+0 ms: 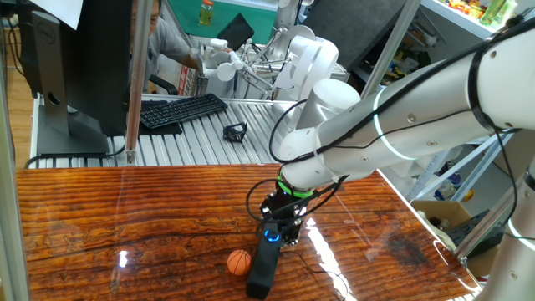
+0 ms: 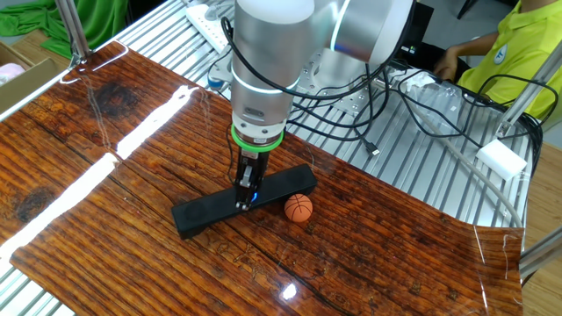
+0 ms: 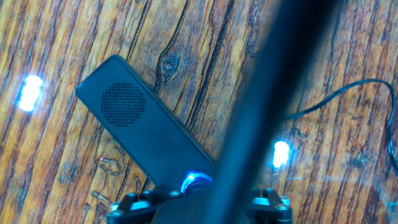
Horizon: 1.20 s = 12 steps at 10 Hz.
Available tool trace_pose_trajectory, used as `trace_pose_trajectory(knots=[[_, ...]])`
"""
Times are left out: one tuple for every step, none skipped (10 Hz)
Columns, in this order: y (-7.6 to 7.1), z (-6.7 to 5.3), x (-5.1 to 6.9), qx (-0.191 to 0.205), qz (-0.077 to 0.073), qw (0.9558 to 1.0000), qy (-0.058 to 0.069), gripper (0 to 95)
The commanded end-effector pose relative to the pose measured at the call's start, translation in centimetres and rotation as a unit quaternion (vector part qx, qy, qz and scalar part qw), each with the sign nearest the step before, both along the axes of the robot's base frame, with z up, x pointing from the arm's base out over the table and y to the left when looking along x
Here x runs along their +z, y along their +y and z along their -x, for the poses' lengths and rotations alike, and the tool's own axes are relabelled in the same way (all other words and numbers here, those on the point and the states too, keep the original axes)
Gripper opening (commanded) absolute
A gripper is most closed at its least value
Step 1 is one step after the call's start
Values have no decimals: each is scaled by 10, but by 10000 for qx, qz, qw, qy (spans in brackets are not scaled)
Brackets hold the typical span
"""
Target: Turn the knob to increase the volume of the speaker
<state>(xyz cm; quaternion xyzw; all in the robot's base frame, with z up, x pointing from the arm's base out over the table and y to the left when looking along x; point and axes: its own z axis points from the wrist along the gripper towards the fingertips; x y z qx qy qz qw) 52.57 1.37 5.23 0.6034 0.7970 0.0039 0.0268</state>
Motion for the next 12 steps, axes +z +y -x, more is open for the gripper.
trace_pose_trajectory(knots=[[0,2,2,61,8,10000,3,760],[0,2,3,138,6,9999,42,760],[0,2,5,191,-16,9998,79,760],[1,2,6,270,-20,9996,105,760],[1,2,6,444,23,9989,120,760],[1,2,7,575,45,9983,125,760],[1,2,7,831,83,9964,154,760],[1,2,8,1004,90,9948,169,760],[1,3,11,1280,82,9915,208,760],[1,3,12,1445,66,9892,216,760],[1,3,14,1758,64,9841,227,760],[1,3,16,2022,61,9790,243,760]])
